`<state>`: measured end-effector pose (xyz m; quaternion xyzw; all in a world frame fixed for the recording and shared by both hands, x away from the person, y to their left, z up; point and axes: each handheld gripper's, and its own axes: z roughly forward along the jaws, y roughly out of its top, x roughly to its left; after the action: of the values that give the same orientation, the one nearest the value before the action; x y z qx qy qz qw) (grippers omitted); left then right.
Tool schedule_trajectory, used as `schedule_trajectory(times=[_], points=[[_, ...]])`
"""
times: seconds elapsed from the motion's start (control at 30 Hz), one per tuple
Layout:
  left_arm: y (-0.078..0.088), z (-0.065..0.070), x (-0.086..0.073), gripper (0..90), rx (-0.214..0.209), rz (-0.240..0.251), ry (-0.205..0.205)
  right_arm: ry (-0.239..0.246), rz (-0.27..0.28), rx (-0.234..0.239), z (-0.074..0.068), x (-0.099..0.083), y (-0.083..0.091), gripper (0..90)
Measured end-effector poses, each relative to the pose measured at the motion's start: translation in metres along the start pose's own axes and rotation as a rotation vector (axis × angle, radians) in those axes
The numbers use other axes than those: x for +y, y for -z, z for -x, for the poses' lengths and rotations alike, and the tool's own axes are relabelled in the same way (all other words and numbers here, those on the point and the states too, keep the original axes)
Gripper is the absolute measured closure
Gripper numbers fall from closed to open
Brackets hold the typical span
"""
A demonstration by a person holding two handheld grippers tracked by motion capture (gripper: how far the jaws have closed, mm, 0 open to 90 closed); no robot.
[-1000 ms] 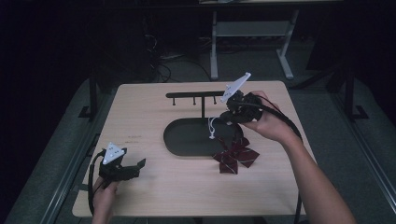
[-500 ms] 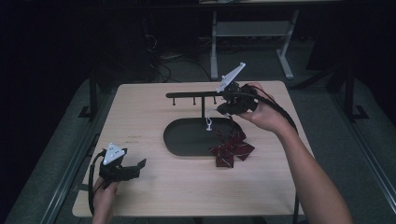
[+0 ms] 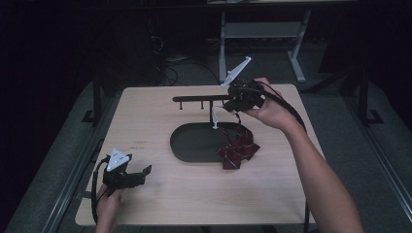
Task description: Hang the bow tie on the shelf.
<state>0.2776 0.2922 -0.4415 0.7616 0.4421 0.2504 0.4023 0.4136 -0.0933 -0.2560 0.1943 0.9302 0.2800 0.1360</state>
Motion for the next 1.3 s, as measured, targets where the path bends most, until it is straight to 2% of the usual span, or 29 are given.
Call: schedule_trajectory(times=[0.3, 0.5, 0.97, 1.3], points=[[0.0, 0.0, 0.0, 13.6, -0.002, 0.002, -0.003, -0.009, -0.002, -0.014, 0.006, 0.009, 0.002, 87.4], [-0.001, 0.001, 0.0, 13.6, -0.004, 0.001, -0.001, -0.032, -0.001, -0.041, 0.014, 0.014, 0.0, 87.4], [0.0, 0.0, 0.0, 13.6, -0.004, 0.001, -0.002, -0.095, -0.051, -0.066, 0.034, 0.009, -0.019, 87.2], [0.0, 0.001, 0.0, 13.6, -0.005, 0.0, 0.002, -0.123, -0.073, -0.06, 0.04, 0.004, -0.027, 86.8]])
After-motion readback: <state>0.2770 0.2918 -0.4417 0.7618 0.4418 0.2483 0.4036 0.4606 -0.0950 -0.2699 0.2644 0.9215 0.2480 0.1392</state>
